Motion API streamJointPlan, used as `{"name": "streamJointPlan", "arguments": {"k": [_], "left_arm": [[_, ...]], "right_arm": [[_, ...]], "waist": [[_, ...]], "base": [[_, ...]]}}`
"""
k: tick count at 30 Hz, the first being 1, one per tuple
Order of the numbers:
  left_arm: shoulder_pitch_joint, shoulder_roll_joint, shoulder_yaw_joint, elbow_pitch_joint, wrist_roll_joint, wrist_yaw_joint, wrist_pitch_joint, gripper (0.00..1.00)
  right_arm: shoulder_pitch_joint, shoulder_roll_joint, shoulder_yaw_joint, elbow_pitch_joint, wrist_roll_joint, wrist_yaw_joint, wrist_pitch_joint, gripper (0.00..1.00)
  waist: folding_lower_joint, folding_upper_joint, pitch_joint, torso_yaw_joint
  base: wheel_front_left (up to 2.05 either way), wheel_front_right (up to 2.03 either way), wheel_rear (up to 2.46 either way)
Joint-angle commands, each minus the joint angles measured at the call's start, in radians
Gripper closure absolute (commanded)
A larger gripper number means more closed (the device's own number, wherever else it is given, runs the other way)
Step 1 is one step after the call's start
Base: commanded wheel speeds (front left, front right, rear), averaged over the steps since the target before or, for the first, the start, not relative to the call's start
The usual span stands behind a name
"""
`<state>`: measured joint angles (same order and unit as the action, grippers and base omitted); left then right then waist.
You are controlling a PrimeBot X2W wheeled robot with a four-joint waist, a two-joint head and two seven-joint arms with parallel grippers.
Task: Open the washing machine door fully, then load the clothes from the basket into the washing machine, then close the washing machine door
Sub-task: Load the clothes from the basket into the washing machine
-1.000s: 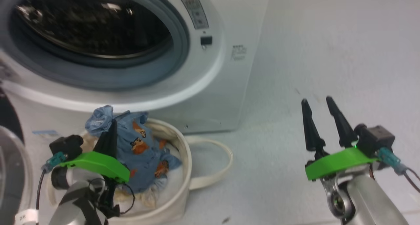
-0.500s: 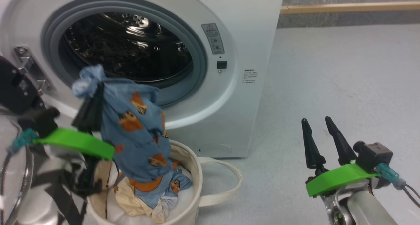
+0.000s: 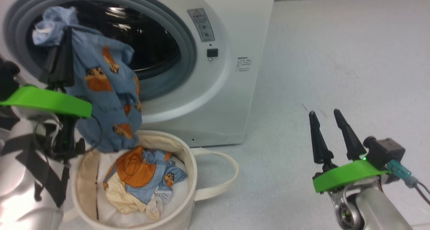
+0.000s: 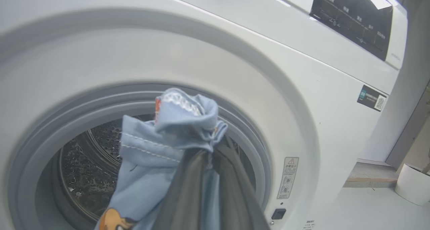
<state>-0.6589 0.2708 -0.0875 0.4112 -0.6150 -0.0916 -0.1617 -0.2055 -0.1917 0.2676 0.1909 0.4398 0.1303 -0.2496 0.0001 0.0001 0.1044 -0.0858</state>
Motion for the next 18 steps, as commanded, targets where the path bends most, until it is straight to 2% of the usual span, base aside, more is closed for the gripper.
{"name": "streamJointPlan", "arguments": {"k": [1,10,18], "left_arm": [[-0.068,0.039,0.035,-0.019,0.007,0.001,-0.016,1.00],[-0.198,0.026,0.033,0.251,0.045,-0.017,-0.093,1.00],[-0.249,0.018,0.051,0.336,0.082,-0.032,-0.100,1.00]], "right_arm": [[-0.039,0.003,0.014,-0.037,-0.007,0.000,-0.012,0.00],[-0.062,-0.021,-0.001,-0.061,-0.034,0.000,-0.012,0.00],[-0.043,-0.019,-0.030,-0.073,-0.041,0.000,-0.012,0.00]], "waist": [[-0.0001,-0.0001,0.020,-0.015],[-0.0001,-0.0001,0.116,-0.081],[-0.0001,-0.0001,0.139,-0.099]], "base": [[0.00,0.00,0.00],[0.00,0.00,0.00],[0.00,0.00,0.00]]}}
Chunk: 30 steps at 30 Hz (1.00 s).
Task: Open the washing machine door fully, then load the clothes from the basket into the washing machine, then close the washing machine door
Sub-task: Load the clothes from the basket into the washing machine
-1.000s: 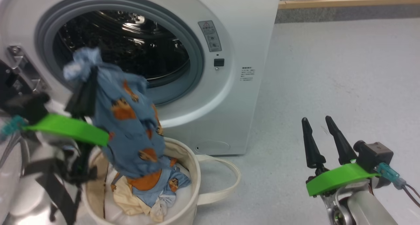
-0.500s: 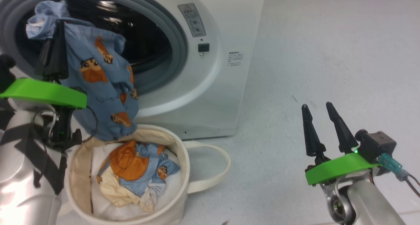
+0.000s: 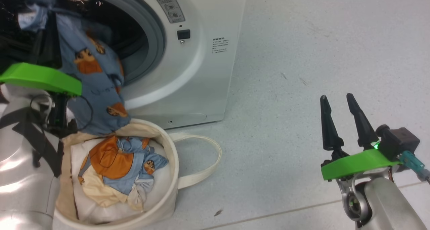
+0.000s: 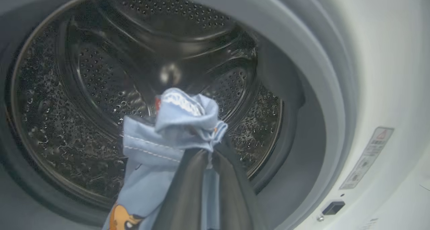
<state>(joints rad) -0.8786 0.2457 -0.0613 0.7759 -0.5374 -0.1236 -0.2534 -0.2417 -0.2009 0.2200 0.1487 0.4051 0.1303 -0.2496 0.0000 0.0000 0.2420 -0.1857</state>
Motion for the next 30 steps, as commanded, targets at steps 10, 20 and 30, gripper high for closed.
{"name": "streamJointPlan", "arguments": {"k": [10,20,30], "left_arm": [[-0.139,0.052,0.054,0.142,0.058,-0.002,-0.008,1.00],[-0.267,0.095,0.095,0.210,0.124,-0.004,-0.008,1.00],[-0.364,0.105,0.118,0.189,0.191,-0.004,-0.008,1.00]], "right_arm": [[-0.041,-0.020,0.017,-0.060,-0.029,0.000,-0.012,0.00],[-0.017,-0.019,-0.042,-0.117,-0.065,0.000,-0.012,0.00],[0.005,-0.004,-0.086,-0.167,-0.088,0.000,-0.012,0.00]], "waist": [[0.0000,0.0000,0.113,-0.015],[0.0000,0.0000,0.274,-0.064],[0.0000,0.0000,0.372,-0.074]], "base": [[0.00,0.00,0.00],[0.00,0.00,0.00],[0.00,0.00,0.00]]}}
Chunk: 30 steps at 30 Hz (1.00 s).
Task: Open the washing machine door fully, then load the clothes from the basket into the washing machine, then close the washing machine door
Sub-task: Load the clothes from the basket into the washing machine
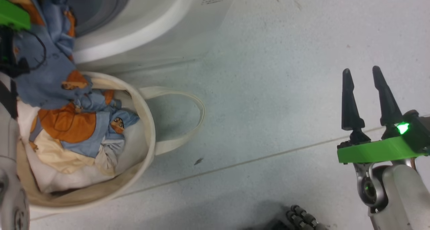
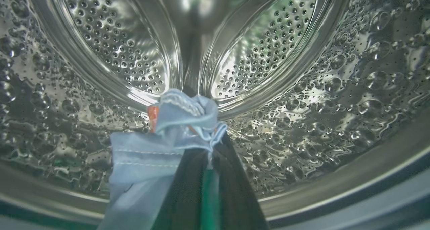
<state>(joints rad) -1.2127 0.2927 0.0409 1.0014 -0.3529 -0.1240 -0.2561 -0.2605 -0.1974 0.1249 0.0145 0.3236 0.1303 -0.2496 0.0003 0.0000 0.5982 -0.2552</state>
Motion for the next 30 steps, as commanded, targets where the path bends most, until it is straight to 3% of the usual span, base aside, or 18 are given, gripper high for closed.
{"name": "streamJointPlan", "arguments": {"k": [1,5,11,14,19,20,21,25,30], "left_arm": [[-0.038,0.058,0.019,-0.045,0.014,-0.004,-0.006,1.00],[-0.063,0.055,0.055,-0.114,0.038,-0.004,-0.006,1.00],[-0.030,0.020,0.165,-0.351,0.083,-0.006,-0.006,1.00],[-0.007,0.009,0.162,-0.278,0.115,-0.006,-0.006,1.00],[-0.049,0.025,0.095,0.004,0.185,0.001,0.003,1.00],[-0.065,0.029,0.083,0.045,0.197,0.005,0.002,0.24],[-0.080,0.030,0.080,0.086,0.199,0.012,0.008,0.00],[-0.117,0.035,0.059,0.225,0.216,0.053,0.090,0.00],[-0.119,0.035,0.047,0.268,0.218,0.079,0.144,0.00]], "right_arm": [[0.024,-0.005,0.006,-0.037,-0.008,0.000,-0.012,0.00],[0.027,0.003,-0.001,-0.053,-0.013,0.000,-0.012,0.00],[0.029,0.018,-0.020,-0.070,-0.018,0.000,-0.012,0.00],[0.030,0.025,-0.007,-0.065,-0.019,0.000,-0.012,0.00],[0.029,0.032,0.001,-0.060,-0.021,0.000,-0.012,0.00],[0.029,0.033,-0.001,-0.060,-0.022,0.000,-0.012,0.00],[0.028,0.034,-0.002,-0.059,-0.023,0.000,-0.012,0.00],[0.023,0.037,0.003,-0.054,-0.022,0.000,-0.012,0.00],[0.012,0.038,0.020,-0.041,-0.016,0.000,-0.012,0.00]], "waist": [[-0.0003,0.0000,0.021,-0.005],[-0.0003,0.0000,0.042,-0.010],[-0.0003,0.0000,0.058,-0.021],[-0.0003,0.0000,0.053,-0.027],[-0.0003,0.0000,0.046,-0.030],[-0.0003,0.0000,0.046,-0.030],[-0.0003,0.0000,0.043,-0.031],[-0.0003,0.0000,0.028,-0.033],[-0.0003,0.0000,0.002,-0.032]], "base": [[0.00,0.00,0.00],[0.00,0.00,0.00],[0.00,0.00,0.00],[0.00,0.00,0.00],[0.03,0.03,0.03],[0.02,0.02,0.02],[0.00,0.00,0.00],[0.00,0.00,0.00],[0.00,0.00,0.00]]}}
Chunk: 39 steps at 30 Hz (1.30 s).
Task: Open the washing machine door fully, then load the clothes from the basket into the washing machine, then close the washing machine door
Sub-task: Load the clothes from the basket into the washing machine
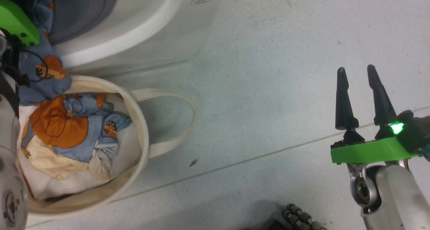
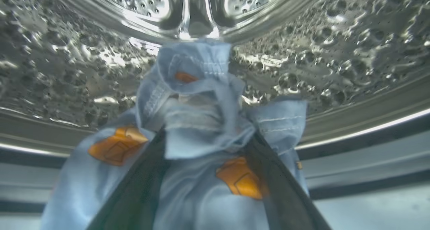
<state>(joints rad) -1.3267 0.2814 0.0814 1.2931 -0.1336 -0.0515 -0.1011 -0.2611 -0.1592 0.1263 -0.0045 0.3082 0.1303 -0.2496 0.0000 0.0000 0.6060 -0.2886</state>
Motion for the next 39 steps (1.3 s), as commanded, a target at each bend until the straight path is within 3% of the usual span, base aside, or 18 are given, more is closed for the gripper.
{"name": "streamJointPlan", "arguments": {"k": [1,6,10,24,31,39], "left_arm": [[-0.003,0.044,0.007,-0.022,-0.004,0.006,-0.025,0.00],[0.027,0.023,0.023,-0.039,-0.035,-0.011,-0.140,0.00],[0.080,0.001,0.031,-0.071,-0.052,-0.030,-0.158,0.00],[0.481,-0.082,0.044,-0.454,-0.096,-0.078,-0.160,0.00],[0.682,-0.063,-0.014,-0.643,-0.157,-0.079,-0.161,0.00],[0.906,-0.067,0.018,-0.786,-0.182,-0.079,-0.161,0.00]], "right_arm": [[0.010,-0.001,0.021,-0.019,0.001,0.000,-0.012,0.00],[-0.006,-0.005,0.032,-0.001,0.009,0.000,-0.012,0.00],[-0.017,-0.007,0.042,0.017,0.016,0.000,-0.012,0.00],[-0.041,-0.036,0.111,0.109,0.065,0.000,-0.012,0.00],[-0.017,-0.050,0.118,0.140,0.083,0.000,-0.012,0.00],[0.030,-0.059,0.123,0.161,0.099,0.000,-0.012,0.00]], "waist": [[0.0000,0.0000,-0.012,0.004],[0.0000,0.0000,-0.051,0.026],[0.0000,0.0000,-0.086,0.048],[0.0000,0.0000,-0.295,0.184],[0.0000,0.0000,-0.395,0.232],[0.0000,0.0000,-0.496,0.258]], "base": [[0.00,0.00,0.00],[0.00,0.00,0.00],[0.00,0.00,0.00],[0.00,0.00,0.00],[0.00,0.00,0.00],[0.00,0.00,0.00]]}}
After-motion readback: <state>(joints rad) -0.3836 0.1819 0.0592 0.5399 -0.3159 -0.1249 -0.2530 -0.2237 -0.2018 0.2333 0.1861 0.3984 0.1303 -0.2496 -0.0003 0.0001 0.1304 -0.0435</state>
